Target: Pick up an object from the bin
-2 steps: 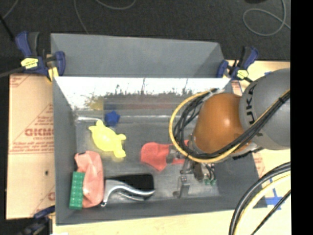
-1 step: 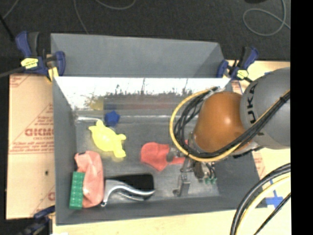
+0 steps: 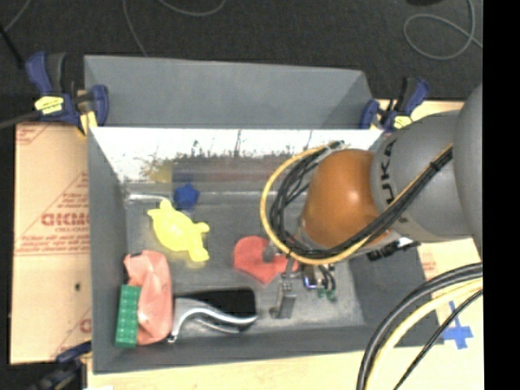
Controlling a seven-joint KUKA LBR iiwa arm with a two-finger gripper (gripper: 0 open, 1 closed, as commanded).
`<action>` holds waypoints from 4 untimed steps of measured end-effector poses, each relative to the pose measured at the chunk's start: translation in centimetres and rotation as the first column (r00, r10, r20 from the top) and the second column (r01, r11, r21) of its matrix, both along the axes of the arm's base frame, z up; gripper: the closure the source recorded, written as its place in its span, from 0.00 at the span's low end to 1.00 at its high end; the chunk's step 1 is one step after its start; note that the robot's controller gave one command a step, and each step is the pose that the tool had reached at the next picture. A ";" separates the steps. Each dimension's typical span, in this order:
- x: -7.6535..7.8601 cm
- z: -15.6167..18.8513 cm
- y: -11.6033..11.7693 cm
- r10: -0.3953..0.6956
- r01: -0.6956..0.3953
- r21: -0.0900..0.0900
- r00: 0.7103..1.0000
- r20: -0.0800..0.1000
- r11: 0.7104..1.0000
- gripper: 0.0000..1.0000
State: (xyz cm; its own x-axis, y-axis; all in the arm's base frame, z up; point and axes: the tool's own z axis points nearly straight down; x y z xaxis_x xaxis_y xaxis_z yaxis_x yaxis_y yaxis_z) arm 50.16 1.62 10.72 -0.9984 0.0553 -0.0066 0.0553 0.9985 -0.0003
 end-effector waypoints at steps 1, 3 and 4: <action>0.7 -1.0 0.7 -0.017 0.017 0.001 1.000 -0.006 1.000 0.00; 2.6 1.5 0.4 0.005 -0.005 -0.001 1.000 0.001 1.000 0.00; 4.5 0.8 1.0 -0.079 0.079 0.002 0.997 -0.002 0.997 0.00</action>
Offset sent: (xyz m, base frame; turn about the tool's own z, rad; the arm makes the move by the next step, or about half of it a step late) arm 0.0017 -0.0242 0.0713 -0.2659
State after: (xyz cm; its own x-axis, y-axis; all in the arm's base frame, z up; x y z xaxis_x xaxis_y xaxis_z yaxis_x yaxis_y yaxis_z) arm 54.65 2.66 11.49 -0.9910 0.1336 -0.0047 0.1336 0.9910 0.0019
